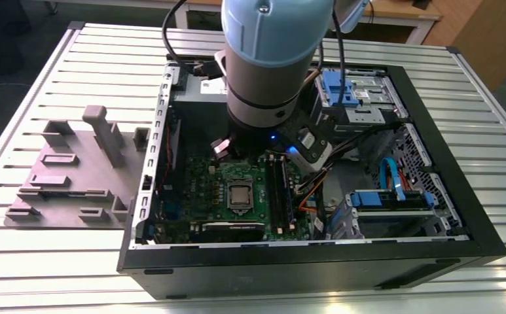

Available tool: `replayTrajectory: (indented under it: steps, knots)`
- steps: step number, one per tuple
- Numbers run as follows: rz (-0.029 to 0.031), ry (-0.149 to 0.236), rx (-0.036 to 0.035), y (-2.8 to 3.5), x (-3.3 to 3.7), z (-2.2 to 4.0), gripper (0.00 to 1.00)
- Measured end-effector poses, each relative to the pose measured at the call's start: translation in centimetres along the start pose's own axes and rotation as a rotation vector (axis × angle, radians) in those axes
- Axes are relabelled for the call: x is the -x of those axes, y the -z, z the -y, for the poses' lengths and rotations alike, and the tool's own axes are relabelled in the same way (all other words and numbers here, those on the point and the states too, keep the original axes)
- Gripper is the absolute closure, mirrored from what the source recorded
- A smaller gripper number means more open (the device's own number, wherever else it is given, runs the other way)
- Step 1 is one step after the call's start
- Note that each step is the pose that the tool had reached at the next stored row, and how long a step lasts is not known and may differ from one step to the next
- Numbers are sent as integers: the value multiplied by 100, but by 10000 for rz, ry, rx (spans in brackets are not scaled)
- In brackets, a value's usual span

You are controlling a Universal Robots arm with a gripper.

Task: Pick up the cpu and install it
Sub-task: 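Install the first cpu locking lever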

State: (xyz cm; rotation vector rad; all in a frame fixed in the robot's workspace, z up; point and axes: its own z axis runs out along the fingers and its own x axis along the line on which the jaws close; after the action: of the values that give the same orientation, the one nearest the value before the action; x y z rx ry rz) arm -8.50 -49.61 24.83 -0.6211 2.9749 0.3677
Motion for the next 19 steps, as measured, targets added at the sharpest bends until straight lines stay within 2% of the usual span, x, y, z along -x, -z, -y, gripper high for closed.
replayTrajectory:
  steps: [5,10,11,15,17,19]
  knots:
    - [23,-101,-13,-39,48,10,90]
    - [28,-153,-37,-91,53,21,90]
    - [18,-159,-63,-100,52,23,90]
    - [-59,-195,-269,-127,50,27,90]
    - [-64,-219,-298,-141,54,29,90]
    - [-74,-294,-368,-169,61,38,90]
